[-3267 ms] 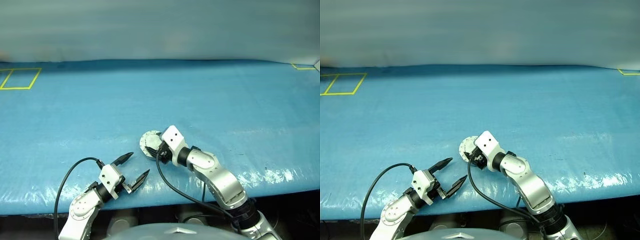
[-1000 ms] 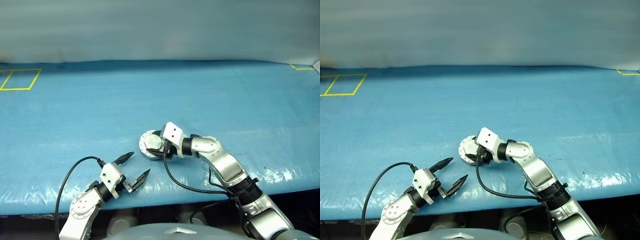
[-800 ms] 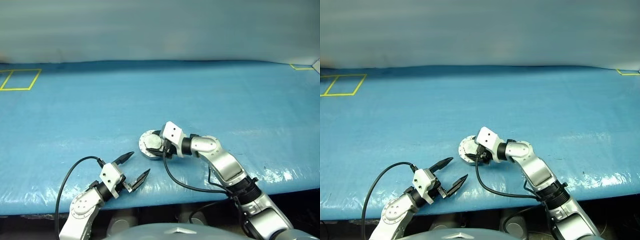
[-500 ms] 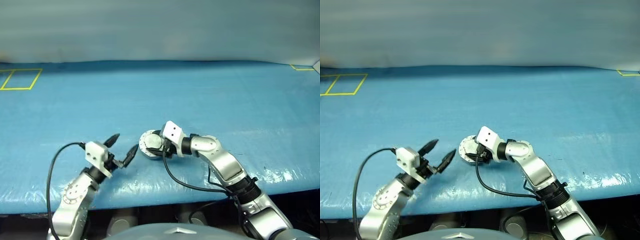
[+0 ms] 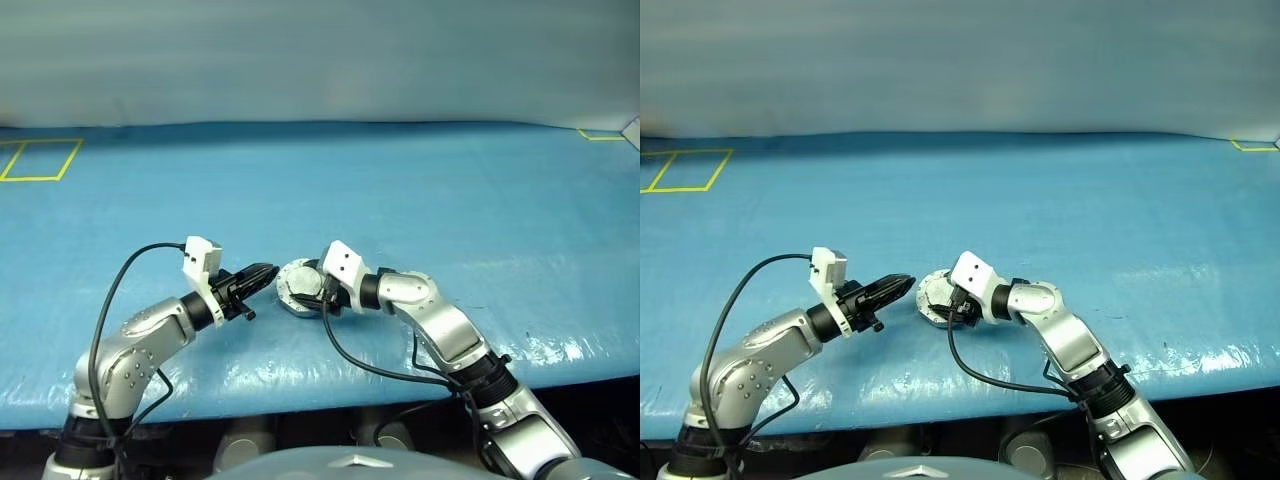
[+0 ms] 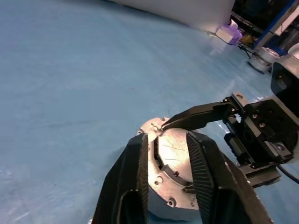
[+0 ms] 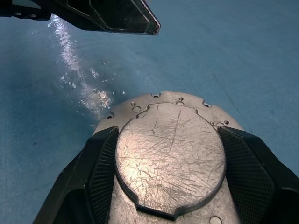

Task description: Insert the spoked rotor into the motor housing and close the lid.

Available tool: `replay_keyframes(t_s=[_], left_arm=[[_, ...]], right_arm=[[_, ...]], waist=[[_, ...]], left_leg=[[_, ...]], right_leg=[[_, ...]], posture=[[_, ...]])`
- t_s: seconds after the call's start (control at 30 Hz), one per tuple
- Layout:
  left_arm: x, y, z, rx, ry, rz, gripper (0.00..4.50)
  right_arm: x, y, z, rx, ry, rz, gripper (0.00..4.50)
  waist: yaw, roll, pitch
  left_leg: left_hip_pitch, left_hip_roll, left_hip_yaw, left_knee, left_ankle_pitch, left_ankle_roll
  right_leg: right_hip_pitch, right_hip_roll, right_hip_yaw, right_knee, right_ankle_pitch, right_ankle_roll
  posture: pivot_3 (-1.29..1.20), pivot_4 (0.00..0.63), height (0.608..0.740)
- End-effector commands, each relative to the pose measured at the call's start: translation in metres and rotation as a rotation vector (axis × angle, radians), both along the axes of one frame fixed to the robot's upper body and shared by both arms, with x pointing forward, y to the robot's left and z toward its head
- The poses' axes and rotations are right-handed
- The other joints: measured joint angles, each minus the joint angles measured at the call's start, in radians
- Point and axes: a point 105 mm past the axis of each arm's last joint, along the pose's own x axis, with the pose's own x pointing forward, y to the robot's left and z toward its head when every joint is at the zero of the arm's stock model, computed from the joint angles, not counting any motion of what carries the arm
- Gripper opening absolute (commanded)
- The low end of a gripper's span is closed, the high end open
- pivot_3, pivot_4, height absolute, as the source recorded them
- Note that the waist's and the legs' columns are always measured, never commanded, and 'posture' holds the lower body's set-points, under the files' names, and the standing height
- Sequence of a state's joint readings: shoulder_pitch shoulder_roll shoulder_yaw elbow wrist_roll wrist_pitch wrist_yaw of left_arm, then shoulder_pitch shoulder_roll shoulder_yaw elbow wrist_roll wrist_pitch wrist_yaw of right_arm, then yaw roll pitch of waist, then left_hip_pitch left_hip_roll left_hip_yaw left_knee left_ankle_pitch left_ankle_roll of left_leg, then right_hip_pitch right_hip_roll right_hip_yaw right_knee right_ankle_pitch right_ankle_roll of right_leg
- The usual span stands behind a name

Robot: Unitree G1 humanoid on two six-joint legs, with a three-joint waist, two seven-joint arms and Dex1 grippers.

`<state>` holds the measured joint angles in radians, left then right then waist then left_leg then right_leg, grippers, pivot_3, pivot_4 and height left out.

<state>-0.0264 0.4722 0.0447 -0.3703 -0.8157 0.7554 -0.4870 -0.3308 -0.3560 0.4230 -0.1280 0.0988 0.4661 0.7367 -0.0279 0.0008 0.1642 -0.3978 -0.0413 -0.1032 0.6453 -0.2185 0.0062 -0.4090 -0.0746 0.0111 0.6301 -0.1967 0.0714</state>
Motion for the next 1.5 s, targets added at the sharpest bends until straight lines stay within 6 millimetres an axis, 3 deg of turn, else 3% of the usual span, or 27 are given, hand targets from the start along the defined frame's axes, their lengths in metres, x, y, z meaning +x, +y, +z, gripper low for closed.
replay_keyframes(t_s=[0.03, 0.33, 0.77, 0.9, 1.0, 1.23, 1.37, 1.5], left_arm=[[0.005, -0.006, -0.003, 0.015, 0.025, -0.052, 0.02], [0.017, -0.011, -0.022, 0.100, 0.066, -0.078, 0.02], [0.020, -0.020, -0.026, 0.121, 0.060, -0.102, 0.02], [0.020, -0.019, -0.027, 0.132, 0.059, -0.105, 0.00], [0.020, -0.014, -0.025, 0.130, 0.051, -0.087, 0.00], [0.020, -0.007, -0.023, 0.133, 0.032, -0.080, 0.00], [0.023, -0.008, -0.017, 0.114, -0.002, -0.070, 0.00], [0.024, -0.010, -0.016, 0.111, -0.012, -0.075, 0.00]], right_arm=[[0.007, -0.010, -0.007, -0.042, 0.003, -0.060, 3.03], [0.008, -0.010, -0.008, -0.042, 0.001, -0.067, 3.03], [0.002, -0.012, -0.009, -0.021, 0.054, -0.063, 3.03], [-0.003, -0.019, -0.008, -0.009, 0.050, -0.088, 4.29], [-0.007, -0.032, 0.004, 0.046, 0.050, -0.159, 4.46], [-0.033, -0.052, 0.034, 0.339, 0.285, -0.279, 4.46], [-0.032, -0.059, 0.029, 0.523, 0.462, -0.481, 4.46], [-0.033, -0.048, 0.017, 0.659, 0.675, -0.612, 4.46]], waist=[[0.000, 0.000, 0.000], [0.000, 0.000, 0.000], [0.002, 0.000, 0.000], [0.008, 0.000, 0.000], [0.011, 0.000, 0.000], [0.013, -0.001, 0.000], [0.014, -0.001, 0.000], [0.014, 0.000, 0.000]], left_leg=[[0.000, 0.000, 0.000, 0.000, 0.000, 0.000], [0.000, 0.000, 0.001, -0.001, 0.000, 0.000], [0.000, 0.000, 0.000, -0.001, 0.000, 0.000], [-0.001, 0.000, 0.000, -0.002, 0.000, 0.000], [-0.002, 0.000, 0.000, -0.003, 0.000, 0.000], [-0.007, 0.000, 0.000, -0.005, 0.000, 0.000], [-0.007, 0.001, 0.000, -0.005, 0.000, 0.000], [-0.009, 0.001, 0.000, -0.006, 0.000, 0.000]], right_leg=[[0.000, 0.000, 0.000, 0.000, 0.000, 0.000], [0.000, 0.000, 0.001, 0.000, 0.000, 0.000], [0.000, -0.001, 0.001, -0.001, 0.000, 0.000], [0.000, -0.002, 0.001, -0.002, 0.000, 0.000], [0.000, -0.003, 0.001, -0.003, 0.000, 0.000], [-0.002, -0.003, 0.001, -0.002, 0.000, 0.000], [-0.003, -0.002, 0.001, -0.002, -0.001, -0.001], [-0.006, -0.002, 0.001, -0.002, -0.001, -0.001]], posture=[[0.00, 0.150, 0.740], [0.00, 0.150, 0.740], [0.00, 0.150, 0.740], [0.00, 0.150, 0.740], [0.00, 0.150, 0.740], [0.00, 0.150, 0.740], [0.00, 0.150, 0.740], [0.00, 0.150, 0.740]])
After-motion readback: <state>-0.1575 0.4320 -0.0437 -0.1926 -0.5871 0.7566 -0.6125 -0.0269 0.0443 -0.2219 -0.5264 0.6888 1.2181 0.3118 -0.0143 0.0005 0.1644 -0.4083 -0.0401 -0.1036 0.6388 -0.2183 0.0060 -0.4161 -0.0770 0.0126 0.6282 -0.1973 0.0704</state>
